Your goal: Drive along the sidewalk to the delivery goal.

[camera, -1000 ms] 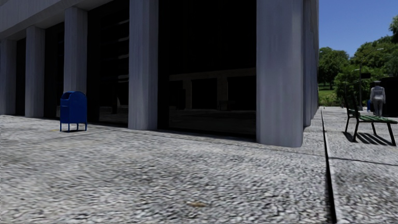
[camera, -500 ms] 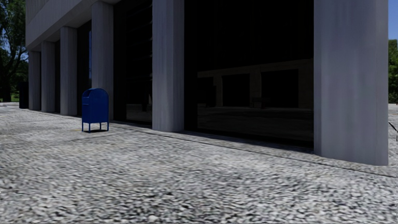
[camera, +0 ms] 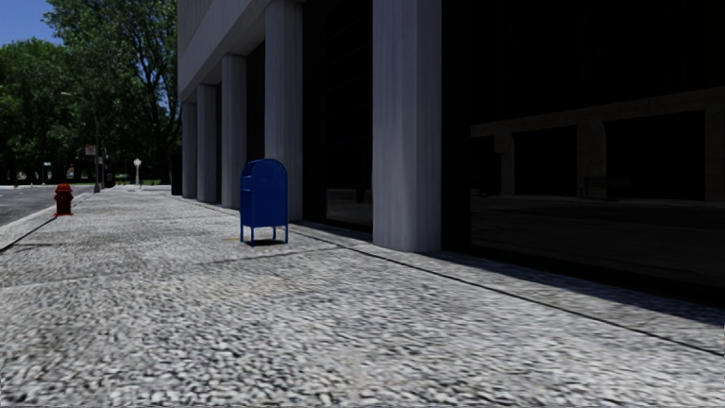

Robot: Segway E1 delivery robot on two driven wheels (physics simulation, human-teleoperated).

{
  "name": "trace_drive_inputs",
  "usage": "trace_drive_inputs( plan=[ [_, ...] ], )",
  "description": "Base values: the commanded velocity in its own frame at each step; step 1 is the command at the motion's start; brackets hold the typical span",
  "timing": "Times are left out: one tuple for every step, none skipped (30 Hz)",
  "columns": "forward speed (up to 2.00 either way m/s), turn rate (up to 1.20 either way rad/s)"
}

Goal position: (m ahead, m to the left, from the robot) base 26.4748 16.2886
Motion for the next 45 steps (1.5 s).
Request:
trace_drive_inputs(
  plan=[
    [1.73,0.65],
    [1.73,0.65],
    [1.73,0.65],
    [1.73,0.65],
    [1.73,0.65],
    [1.73,0.65],
    [1.73,0.65],
    [1.73,0.65],
    [1.73,0.65],
    [1.73,0.65],
    [1.73,0.65],
    [1.73,0.65],
    [1.73,0.65],
    [1.73,0.65],
    [1.73,0.65],
    [1.73,0.65],
    [1.73,0.65],
    [1.73,0.65],
    [1.73,0.65],
    [1.73,0.65],
    [1.73,0.65],
    [1.73,0.65],
    [1.73,0.65],
    [1.73,0.65],
    [1.73,0.65],
    [1.73,0.65],
    [1.73,0.65],
    [1.73,0.64],
    [1.73,0.55],
    [1.73,0.55],
    [1.73,0.31],
    [1.73,0.00],
    [1.73,0.00],
    [1.73,0.00],
    [1.73,0.00],
    [1.75,0.00],
    [1.80,0.00],
    [1.80,0.00],
    [2.00,0.00],
    [2.00,0.00],
    [2.00,0.00],
    [2.00,0.00],
    [2.00,0.00],
    [2.00,0.00],
    [2.00,0.00]
  ],
)
